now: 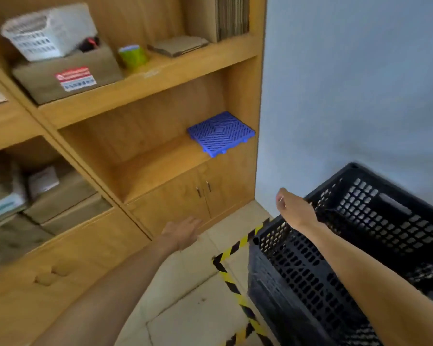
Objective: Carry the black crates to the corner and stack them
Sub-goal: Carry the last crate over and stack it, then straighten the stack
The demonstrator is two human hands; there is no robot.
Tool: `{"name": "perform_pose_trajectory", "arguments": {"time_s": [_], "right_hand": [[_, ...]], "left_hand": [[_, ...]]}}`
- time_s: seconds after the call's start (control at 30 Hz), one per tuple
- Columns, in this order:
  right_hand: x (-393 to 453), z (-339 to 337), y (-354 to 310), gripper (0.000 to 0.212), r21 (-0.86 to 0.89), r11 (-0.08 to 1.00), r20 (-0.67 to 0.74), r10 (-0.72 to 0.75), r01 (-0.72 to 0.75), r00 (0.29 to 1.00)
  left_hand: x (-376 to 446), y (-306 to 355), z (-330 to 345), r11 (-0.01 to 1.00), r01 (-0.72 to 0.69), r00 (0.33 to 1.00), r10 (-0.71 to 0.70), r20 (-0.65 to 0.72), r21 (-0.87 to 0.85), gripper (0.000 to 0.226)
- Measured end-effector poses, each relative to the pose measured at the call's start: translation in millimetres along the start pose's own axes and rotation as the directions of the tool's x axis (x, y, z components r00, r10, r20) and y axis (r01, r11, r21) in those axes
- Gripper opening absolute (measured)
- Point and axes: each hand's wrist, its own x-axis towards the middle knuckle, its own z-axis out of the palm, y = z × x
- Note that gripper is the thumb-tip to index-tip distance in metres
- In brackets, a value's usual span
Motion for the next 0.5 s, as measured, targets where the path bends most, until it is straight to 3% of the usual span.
{"name": "perform_pose_trajectory", "arguments": {"time_s": [0.17,0.27,0.37,0.5], "right_hand": [[22.2,49.8,-135.3,0.011,0.012,0.973,0.210,-0.226,0.229,0.951],[18.0,95.8,-214.5,0.018,-0.124,0.914,0.446,-0.297,0.387,0.844],[-6.8,139.6,-292.1,0.021,-0.133,0.861,0.623,-0.313,0.491,0.717],[-44.0,181.9,-391.0,0.019,-0.125,0.806,0.699,-0.342,0.578,0.627]], "left_hand": [[-99.7,-92.9,56.2,0.951,0.250,0.968,-0.239,0.083,-0.181,0.047],[-164.7,-140.0,84.6,0.905,0.359,0.933,-0.348,0.087,-0.228,0.045],[-229.1,-185.3,111.6,0.842,0.466,0.883,-0.459,0.092,-0.273,0.046],[-311.9,-240.8,148.7,0.749,0.579,0.808,-0.581,0.099,-0.322,0.046]]}}
